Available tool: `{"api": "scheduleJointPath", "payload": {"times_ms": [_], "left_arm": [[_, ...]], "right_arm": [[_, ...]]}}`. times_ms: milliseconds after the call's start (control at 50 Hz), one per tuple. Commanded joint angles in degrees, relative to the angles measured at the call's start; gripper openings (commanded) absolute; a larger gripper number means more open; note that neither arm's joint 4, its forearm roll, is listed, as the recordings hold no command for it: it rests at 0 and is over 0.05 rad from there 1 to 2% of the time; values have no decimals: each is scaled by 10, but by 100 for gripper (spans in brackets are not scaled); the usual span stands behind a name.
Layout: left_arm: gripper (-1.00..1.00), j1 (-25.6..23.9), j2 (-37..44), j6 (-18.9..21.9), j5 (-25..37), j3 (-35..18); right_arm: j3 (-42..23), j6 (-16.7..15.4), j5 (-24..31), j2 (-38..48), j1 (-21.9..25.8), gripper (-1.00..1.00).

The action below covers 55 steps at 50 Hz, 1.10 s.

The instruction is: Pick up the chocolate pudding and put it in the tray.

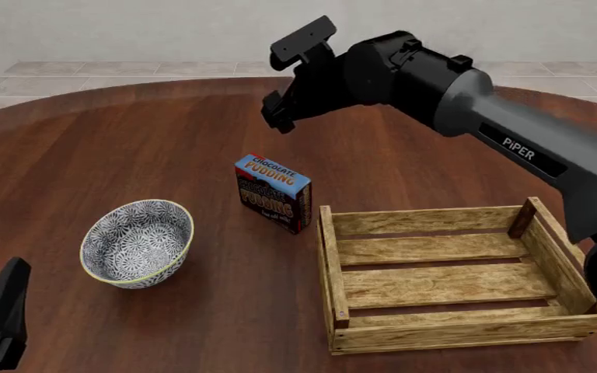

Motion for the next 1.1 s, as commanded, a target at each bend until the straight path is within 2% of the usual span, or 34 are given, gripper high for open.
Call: {"api": "scheduleJointPath", "payload": {"times_ms": [20, 760, 1100], "left_arm": [[100, 0, 0, 2, 1, 0], [100, -1, 0, 1, 3, -2], [100, 0, 0, 1, -14, 16]], "right_arm": [[21, 2, -19, 2, 2, 100], [26, -17, -12, 21, 6, 100], [21, -19, -17, 40, 2, 100]]}}
